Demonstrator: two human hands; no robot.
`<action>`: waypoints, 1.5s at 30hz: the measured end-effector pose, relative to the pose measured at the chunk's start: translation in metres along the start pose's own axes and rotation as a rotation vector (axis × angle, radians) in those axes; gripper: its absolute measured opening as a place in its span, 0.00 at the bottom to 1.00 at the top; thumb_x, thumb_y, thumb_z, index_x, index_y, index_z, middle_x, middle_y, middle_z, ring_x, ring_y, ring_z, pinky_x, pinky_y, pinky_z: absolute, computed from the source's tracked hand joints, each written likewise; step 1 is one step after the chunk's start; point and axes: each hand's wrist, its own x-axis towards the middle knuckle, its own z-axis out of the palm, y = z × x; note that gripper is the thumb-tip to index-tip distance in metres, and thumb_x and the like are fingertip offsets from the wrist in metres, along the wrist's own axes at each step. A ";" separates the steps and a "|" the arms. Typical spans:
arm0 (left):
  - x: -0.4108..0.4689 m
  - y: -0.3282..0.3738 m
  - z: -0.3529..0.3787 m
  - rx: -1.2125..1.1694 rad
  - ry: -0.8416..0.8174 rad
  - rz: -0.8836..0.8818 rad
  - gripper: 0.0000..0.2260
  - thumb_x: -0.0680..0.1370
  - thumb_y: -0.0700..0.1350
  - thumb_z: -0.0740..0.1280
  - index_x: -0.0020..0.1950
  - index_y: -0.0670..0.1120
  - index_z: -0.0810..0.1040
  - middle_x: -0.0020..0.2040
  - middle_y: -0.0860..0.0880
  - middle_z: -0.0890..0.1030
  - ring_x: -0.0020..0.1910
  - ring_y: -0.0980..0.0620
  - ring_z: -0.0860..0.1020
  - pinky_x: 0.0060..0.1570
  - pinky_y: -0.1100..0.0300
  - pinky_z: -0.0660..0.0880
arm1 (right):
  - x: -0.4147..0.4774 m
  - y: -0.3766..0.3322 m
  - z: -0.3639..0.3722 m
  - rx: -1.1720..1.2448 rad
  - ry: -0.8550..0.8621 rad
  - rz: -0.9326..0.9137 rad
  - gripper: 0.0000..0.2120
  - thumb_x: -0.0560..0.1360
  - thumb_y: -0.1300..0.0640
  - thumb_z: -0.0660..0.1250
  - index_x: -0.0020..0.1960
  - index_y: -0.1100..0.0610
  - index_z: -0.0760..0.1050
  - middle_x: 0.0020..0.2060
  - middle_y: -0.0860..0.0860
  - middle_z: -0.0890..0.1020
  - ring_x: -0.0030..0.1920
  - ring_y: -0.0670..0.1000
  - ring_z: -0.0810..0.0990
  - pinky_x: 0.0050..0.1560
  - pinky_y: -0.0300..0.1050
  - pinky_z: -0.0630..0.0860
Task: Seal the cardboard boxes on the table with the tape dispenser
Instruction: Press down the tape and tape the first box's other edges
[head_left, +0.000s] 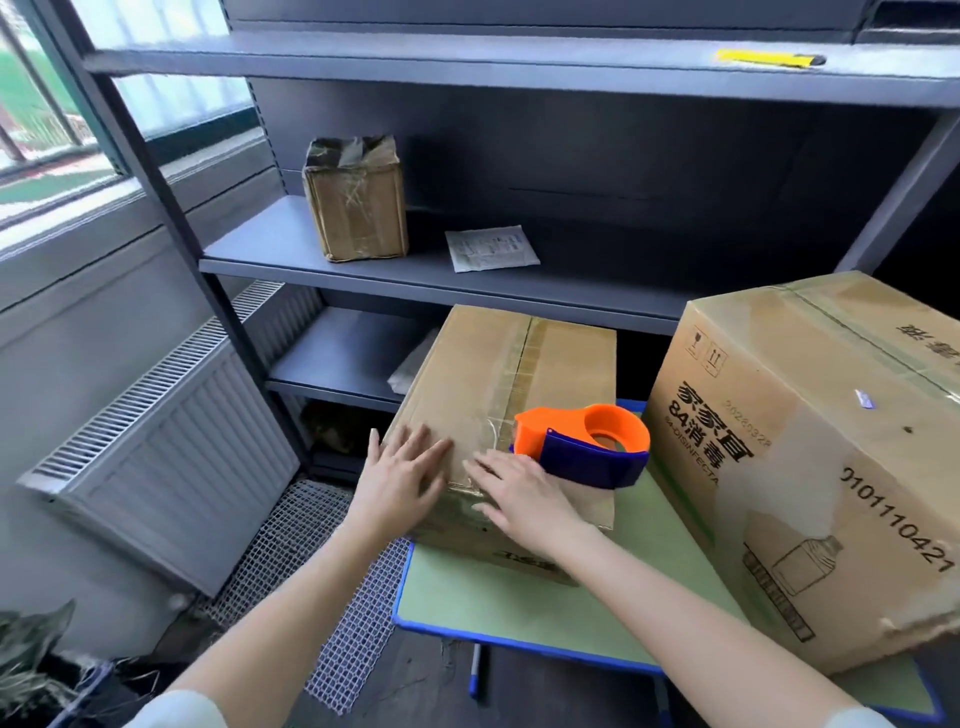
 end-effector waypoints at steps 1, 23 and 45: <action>0.000 0.000 0.001 0.014 -0.009 0.003 0.28 0.74 0.60 0.47 0.69 0.53 0.71 0.71 0.44 0.69 0.72 0.40 0.64 0.69 0.37 0.54 | 0.003 -0.001 0.001 -0.010 -0.001 0.021 0.28 0.79 0.52 0.59 0.76 0.53 0.54 0.75 0.53 0.57 0.75 0.52 0.55 0.73 0.46 0.48; -0.083 0.150 0.026 0.038 0.202 0.025 0.20 0.78 0.54 0.54 0.55 0.47 0.81 0.55 0.41 0.81 0.44 0.41 0.77 0.43 0.53 0.74 | -0.079 0.082 -0.037 0.081 -0.287 0.018 0.32 0.74 0.72 0.54 0.73 0.48 0.64 0.75 0.43 0.58 0.75 0.48 0.53 0.73 0.45 0.54; -0.039 0.098 -0.002 0.307 -0.134 0.226 0.45 0.52 0.65 0.77 0.64 0.45 0.77 0.59 0.43 0.80 0.56 0.48 0.80 0.45 0.59 0.78 | -0.069 0.012 -0.009 -0.060 -0.287 0.229 0.42 0.73 0.39 0.63 0.77 0.48 0.44 0.76 0.59 0.43 0.73 0.67 0.39 0.72 0.65 0.39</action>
